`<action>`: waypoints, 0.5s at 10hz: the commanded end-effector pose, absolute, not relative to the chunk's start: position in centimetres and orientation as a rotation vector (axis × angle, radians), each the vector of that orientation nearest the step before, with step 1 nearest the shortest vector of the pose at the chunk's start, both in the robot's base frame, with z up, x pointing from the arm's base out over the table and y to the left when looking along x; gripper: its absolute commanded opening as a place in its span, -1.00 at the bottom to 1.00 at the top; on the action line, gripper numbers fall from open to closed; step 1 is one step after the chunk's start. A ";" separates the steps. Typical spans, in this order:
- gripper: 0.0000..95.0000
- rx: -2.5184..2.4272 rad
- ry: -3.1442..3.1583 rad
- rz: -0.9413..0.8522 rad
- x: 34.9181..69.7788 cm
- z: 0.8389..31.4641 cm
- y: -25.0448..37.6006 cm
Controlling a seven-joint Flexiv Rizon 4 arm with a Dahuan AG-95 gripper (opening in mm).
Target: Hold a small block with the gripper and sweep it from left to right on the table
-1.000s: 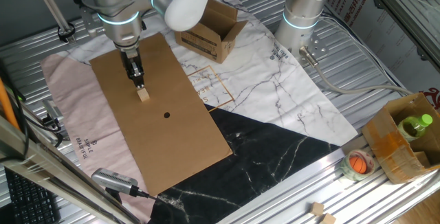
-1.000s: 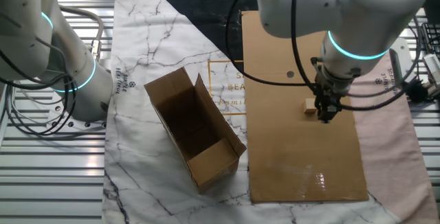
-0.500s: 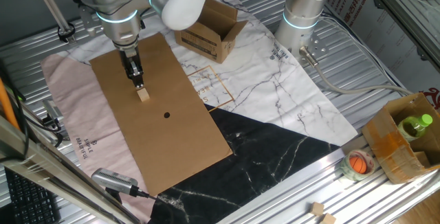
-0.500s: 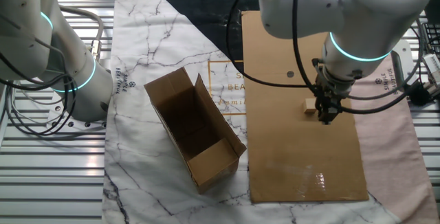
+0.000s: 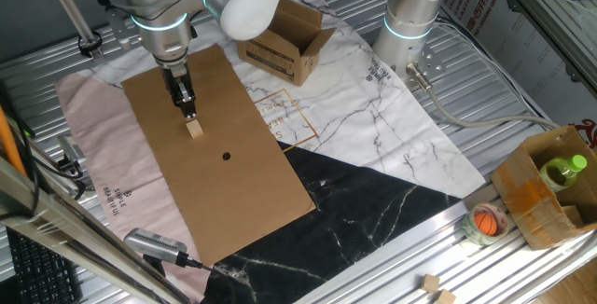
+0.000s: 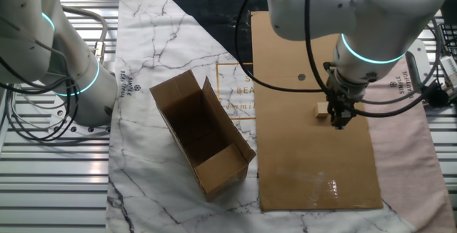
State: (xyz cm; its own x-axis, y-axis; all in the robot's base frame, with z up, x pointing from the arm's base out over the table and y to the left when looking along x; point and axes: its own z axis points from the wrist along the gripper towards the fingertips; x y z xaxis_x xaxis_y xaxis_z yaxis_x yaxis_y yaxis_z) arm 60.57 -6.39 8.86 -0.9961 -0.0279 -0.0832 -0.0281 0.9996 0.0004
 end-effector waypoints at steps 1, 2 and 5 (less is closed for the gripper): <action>0.20 -0.073 3.065 0.000 60.6 8.8 -6.4; 0.20 -0.092 3.064 -0.001 60.6 8.8 -6.4; 0.20 -0.096 3.063 0.007 60.6 8.8 -6.4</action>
